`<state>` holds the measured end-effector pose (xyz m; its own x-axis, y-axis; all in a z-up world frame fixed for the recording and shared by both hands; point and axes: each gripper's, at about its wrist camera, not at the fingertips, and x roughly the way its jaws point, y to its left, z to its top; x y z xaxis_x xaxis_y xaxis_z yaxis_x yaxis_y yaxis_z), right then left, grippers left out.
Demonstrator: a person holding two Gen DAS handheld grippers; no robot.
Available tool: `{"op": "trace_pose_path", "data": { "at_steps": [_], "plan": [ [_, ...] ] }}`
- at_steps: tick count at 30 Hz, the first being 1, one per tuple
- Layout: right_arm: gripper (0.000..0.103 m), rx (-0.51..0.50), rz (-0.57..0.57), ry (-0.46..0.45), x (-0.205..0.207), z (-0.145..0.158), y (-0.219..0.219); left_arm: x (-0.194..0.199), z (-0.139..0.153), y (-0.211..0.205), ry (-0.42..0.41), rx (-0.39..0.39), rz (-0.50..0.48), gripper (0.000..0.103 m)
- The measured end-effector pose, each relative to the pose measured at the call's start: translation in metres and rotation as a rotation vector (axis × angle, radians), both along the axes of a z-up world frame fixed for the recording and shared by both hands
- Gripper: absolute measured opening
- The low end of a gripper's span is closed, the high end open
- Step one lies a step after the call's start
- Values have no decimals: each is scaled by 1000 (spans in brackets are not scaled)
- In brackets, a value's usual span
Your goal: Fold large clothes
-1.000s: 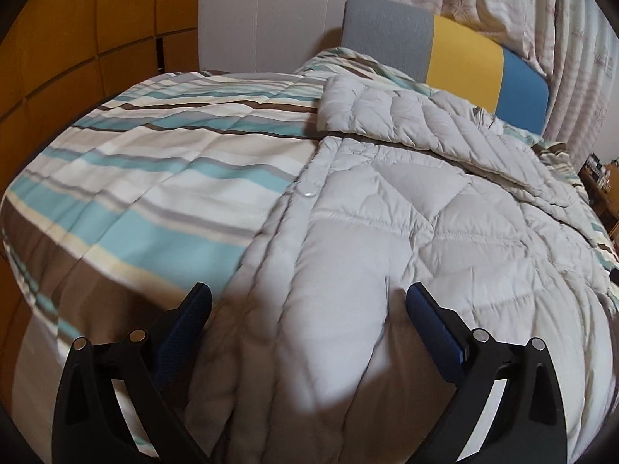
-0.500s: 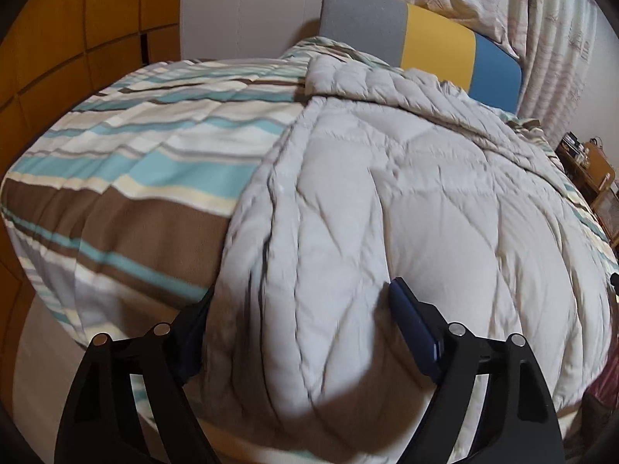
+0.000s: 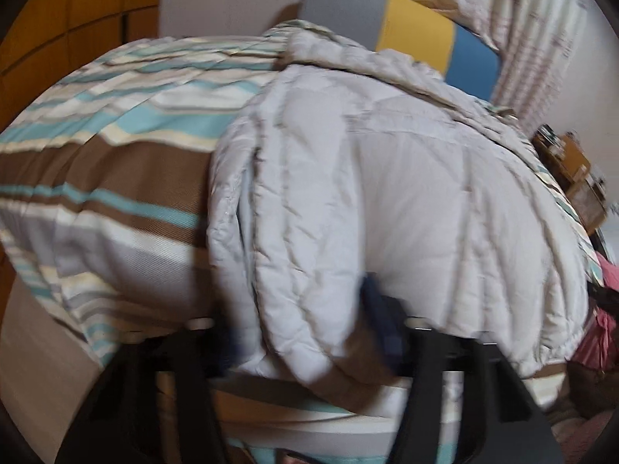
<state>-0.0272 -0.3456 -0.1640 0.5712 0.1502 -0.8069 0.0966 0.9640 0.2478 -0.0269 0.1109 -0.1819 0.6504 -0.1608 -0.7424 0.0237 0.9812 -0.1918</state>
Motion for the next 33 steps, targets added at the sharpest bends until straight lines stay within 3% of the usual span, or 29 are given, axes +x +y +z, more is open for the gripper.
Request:
{"op": "trace_pose_path", "data": {
  "at_steps": [1, 3, 8, 12, 19, 25, 33],
  "plan": [
    [22, 3, 25, -16, 1, 4, 4, -1, 4, -3, -14, 9, -10, 27],
    [15, 0, 40, -49, 2, 13, 8, -1, 18, -7, -55, 5, -21, 20],
    [14, 63, 49, -161, 15, 46, 10, 7, 54, -15, -141, -5, -35, 20],
    [13, 91, 54, -230, 32, 71, 11, 21, 81, -13, -188, -66, -35, 20],
    [13, 141, 14, -314, 83, 103, 1, 74, 127, -6, -278, -118, -17, 20],
    [13, 168, -21, -311, 141, 107, -7, 140, 141, -8, -267, -112, -12, 20],
    [14, 213, -65, -257, 218, 91, -14, 227, 128, -8, -175, -109, 12, 20]
  ]
}}
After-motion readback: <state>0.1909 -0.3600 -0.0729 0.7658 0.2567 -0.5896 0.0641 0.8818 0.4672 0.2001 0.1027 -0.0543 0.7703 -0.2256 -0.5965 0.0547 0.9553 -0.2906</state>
